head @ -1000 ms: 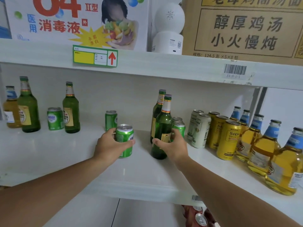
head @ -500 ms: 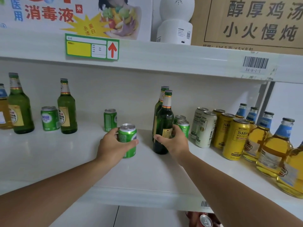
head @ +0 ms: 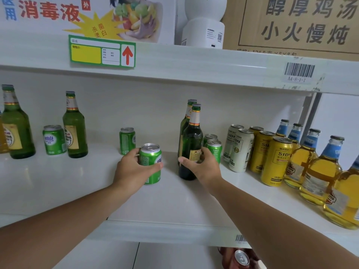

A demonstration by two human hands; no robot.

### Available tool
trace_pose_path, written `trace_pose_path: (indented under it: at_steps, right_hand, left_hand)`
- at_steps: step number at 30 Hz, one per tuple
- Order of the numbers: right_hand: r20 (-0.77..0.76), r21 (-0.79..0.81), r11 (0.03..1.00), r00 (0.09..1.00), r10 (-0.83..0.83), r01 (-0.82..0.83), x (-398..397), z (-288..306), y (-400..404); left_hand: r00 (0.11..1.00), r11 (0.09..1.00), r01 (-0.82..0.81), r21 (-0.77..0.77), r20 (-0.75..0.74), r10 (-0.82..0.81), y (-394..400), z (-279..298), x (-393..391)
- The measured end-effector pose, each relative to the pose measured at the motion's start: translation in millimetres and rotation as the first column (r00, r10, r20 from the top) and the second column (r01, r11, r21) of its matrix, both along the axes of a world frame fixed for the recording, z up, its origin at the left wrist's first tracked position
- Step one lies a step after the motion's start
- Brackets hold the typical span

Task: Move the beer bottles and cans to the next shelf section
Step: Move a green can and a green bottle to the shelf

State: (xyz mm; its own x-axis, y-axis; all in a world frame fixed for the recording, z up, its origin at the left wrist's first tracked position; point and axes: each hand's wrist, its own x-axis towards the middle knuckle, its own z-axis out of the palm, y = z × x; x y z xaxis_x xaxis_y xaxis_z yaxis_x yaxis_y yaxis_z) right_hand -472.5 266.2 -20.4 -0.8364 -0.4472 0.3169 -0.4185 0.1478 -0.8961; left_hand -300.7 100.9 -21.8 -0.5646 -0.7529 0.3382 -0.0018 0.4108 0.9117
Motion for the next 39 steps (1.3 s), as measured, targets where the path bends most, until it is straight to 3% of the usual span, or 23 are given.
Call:
trace_pose_path:
  at_steps: [14,19,29,39]
  right_hand:
    - [-0.129,0.23,0.973,0.992,0.002,0.028,3.8,3.8,120.6]
    - [-0.23,0.399,0.916,0.963,0.138,-0.036,9.7,10.5,173.8]
    - [-0.297,0.348,0.937,0.944,0.143,-0.033,29.9,1.7,246.9]
    - [-0.349,0.437,0.895,0.934,0.078,0.088,14.5,4.8,266.6]
  left_hand:
    - [1.0,1.0,0.004,0.017,0.007,-0.004,84.6,8.4,20.8]
    - [0.997,0.997,-0.078,0.015,0.0,0.078,153.4,7.9,32.4]
    - [0.999,1.0,-0.003,0.029,0.045,0.001,239.1,4.8,40.7]
    - [0.991,0.991,0.131,0.036,0.001,-0.132,223.6,-6.5,-16.4]
